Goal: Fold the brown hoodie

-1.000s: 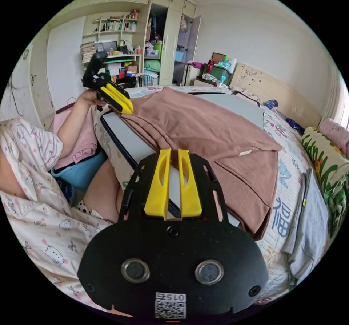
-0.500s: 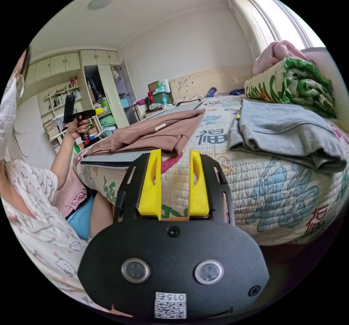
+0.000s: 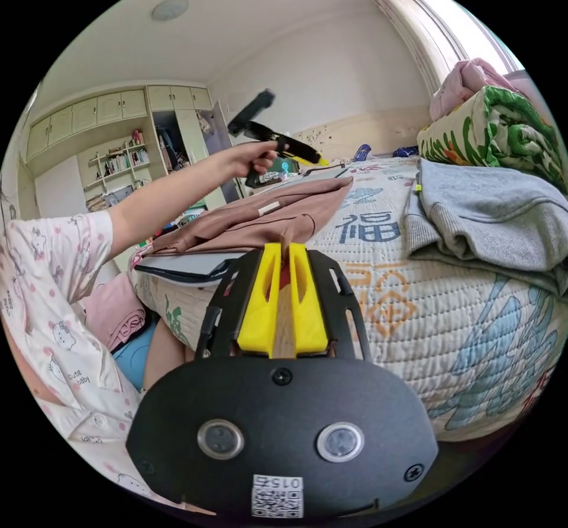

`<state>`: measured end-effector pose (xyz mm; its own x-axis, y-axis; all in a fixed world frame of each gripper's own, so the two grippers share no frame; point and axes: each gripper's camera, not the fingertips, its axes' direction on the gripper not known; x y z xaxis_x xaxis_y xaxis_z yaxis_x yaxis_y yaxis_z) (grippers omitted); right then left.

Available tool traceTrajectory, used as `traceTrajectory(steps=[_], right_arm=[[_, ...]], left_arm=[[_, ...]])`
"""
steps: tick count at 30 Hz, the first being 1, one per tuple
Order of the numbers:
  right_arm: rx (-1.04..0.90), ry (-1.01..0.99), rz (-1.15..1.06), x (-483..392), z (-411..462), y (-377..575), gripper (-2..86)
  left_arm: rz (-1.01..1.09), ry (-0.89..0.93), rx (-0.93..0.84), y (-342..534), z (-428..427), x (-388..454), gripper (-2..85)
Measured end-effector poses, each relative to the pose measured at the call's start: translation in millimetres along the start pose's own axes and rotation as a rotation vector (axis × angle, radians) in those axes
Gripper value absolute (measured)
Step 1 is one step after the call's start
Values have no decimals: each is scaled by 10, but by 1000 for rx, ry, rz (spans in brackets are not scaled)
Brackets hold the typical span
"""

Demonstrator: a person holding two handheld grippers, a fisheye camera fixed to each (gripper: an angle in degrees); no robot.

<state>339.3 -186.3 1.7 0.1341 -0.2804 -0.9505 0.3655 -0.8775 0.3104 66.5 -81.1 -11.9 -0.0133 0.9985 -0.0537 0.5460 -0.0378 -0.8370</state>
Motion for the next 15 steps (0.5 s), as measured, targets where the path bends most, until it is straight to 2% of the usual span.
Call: traceTrajectory(steps=[6, 9, 11, 15], right_arm=[[59, -68, 26, 361, -140, 46, 10], [114, -119, 49, 604, -245, 126, 5], [153, -202, 104, 895, -314, 193, 1], [211, -196, 113, 1086, -478, 277, -5]], left_arm=[[-125, -22, -95, -243, 892, 1, 130], [-161, -22, -176, -155, 1252, -76, 96], [-168, 42, -167, 11, 1430, -109, 56], [-162, 13, -86, 278, 1560, -8, 20]])
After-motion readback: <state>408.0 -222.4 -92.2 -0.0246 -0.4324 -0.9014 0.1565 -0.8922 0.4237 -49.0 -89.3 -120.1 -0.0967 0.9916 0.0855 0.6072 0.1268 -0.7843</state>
